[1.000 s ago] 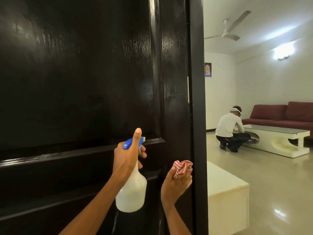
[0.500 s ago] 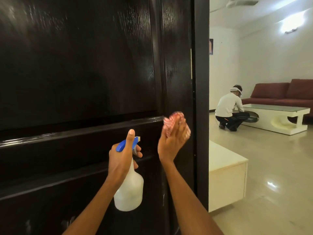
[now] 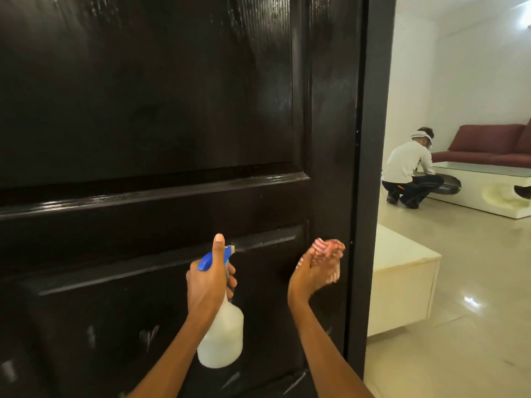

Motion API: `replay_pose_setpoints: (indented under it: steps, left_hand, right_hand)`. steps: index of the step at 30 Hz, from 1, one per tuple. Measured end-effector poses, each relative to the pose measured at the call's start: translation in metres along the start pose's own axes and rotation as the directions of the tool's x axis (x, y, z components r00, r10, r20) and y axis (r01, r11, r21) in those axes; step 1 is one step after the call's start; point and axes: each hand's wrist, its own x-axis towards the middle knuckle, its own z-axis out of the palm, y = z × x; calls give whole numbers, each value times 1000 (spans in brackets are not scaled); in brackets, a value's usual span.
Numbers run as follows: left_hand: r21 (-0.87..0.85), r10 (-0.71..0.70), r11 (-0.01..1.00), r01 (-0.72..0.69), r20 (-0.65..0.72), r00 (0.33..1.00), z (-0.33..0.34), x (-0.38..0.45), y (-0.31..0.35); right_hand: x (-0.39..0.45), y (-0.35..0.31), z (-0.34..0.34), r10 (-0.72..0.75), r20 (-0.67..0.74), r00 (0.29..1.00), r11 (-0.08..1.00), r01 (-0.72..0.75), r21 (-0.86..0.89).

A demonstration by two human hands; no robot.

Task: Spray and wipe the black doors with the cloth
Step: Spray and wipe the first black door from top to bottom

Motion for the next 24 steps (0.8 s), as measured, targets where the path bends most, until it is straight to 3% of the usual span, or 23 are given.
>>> replay_pose_setpoints:
  steps: [4,8,10,12,14,15,17,18,19,21,24]
  left_hand:
    - [-24,-72,997,71,-30,997,-9,-1,-3]
    - [-52,-13,999,12,-22,1000,-22,-4,-7]
    - [-51,19,998,-22,-51,999,-32,-6,-11]
    - [-74,52,996,-59,-91,994,-42,-9,-16]
    - [-102,68,991,-82,-133,989,-53,-13,-19]
    - [-99,78,991,-93,-146,986,-58,-13,-20]
    - [-62,97,992,-109,-170,981,-67,-16,-21]
    - [-47,106,992,-116,-176,979,-70,-18,-21]
    - [-46,114,991,-124,-173,978,-73,-19,-20]
    - [-66,125,988,-137,-161,979,-79,-23,-18]
    - [-58,133,988,-144,-162,978,-90,-26,-17]
  right_hand:
    - [-6,-2,19,-122,113,986,990,129,-53]
    - [-6,-4,12,-113,134,985,992,120,-46]
    - [-23,-18,22,-244,161,956,968,251,-26]
    - [-53,-30,35,-431,245,868,886,459,-68]
    - [-88,-31,39,-548,398,735,770,630,-103]
    - [-104,-25,38,-619,480,622,671,736,-88]
    - [-119,-14,27,-719,624,307,389,921,-5]
    - [-114,-15,22,-730,659,183,282,958,46]
    - [-102,-20,18,-742,661,110,197,979,58]
    - [-75,-30,12,-776,626,76,105,994,10]
    - [-29,-20,-5,-782,583,220,163,975,-149]
